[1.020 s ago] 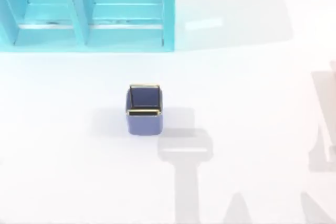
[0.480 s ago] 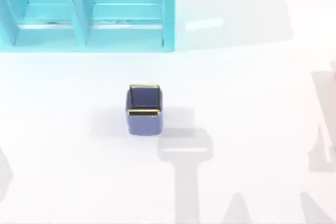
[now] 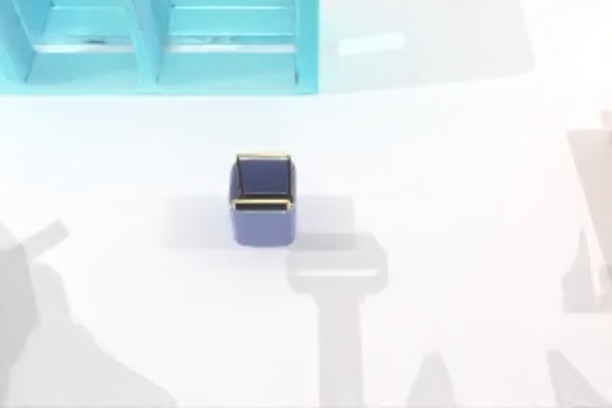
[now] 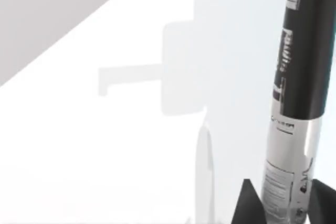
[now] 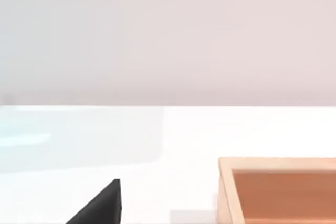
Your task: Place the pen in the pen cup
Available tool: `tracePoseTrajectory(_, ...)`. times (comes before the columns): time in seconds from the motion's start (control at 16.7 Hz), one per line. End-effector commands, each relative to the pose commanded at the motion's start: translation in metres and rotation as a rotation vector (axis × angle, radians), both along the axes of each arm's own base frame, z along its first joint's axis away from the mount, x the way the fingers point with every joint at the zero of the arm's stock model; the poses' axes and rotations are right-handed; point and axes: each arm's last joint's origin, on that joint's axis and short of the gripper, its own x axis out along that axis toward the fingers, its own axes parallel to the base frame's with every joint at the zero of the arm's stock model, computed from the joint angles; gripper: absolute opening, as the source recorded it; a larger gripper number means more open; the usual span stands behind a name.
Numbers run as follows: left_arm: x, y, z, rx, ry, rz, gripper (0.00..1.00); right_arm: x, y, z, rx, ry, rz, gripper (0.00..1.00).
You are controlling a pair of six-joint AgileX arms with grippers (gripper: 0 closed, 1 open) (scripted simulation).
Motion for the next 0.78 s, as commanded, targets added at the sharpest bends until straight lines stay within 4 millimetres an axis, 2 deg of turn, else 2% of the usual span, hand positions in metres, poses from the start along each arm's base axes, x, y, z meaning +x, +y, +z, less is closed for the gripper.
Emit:
tracePoseTrajectory(0.18, 0.054, -0.06, -0.009, 0.298, -0.037, -0.111, 0.0, 0.0, 0.0, 0.0, 0.0, 0.0, 0.0, 1.0)
tracePoseTrajectory(0.3, 0.082, -0.115, -0.018, 0.507, -0.074, -0.155, 0.0, 0.0, 0.0, 0.0, 0.0, 0.0, 0.0, 1.0)
tracePoseTrajectory(0.42, 0.1, -0.178, -0.03, 0.711, -0.125, -0.169, 0.0, 0.0, 0.0, 0.0, 0.0, 0.0, 0.0, 1.0)
tracePoseTrajectory(0.6, 0.1, -0.284, -0.047, 0.972, -0.239, -0.138, 0.0, 0.0, 0.0, 0.0, 0.0, 0.0, 0.0, 1.0)
tracePoseTrajectory(0.78, 0.069, -0.389, -0.062, 1.119, -0.387, -0.087, 0.0, 0.0, 0.0, 0.0, 0.0, 0.0, 0.0, 1.0)
